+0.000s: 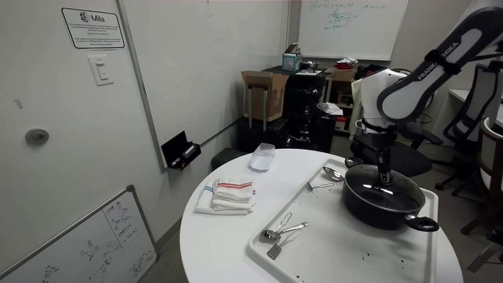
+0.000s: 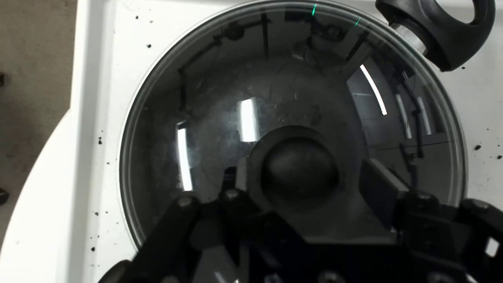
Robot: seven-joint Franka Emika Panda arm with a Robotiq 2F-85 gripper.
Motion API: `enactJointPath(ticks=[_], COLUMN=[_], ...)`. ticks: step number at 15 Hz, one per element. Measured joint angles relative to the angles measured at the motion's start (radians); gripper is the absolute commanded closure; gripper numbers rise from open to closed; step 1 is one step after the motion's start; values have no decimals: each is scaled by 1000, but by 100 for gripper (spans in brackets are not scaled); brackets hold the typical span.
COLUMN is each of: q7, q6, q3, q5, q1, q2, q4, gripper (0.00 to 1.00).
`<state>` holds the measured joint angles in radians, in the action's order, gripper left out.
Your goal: Put the lid on the pot
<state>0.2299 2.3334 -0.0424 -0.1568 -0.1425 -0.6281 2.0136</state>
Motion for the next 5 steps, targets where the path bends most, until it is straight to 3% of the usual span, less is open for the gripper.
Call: enactJointPath(ticks=[5], q7=[11], q6=[0], q3=[15], q5=[0], q1=[1], q2=[52], q4=[14], gripper=[0])
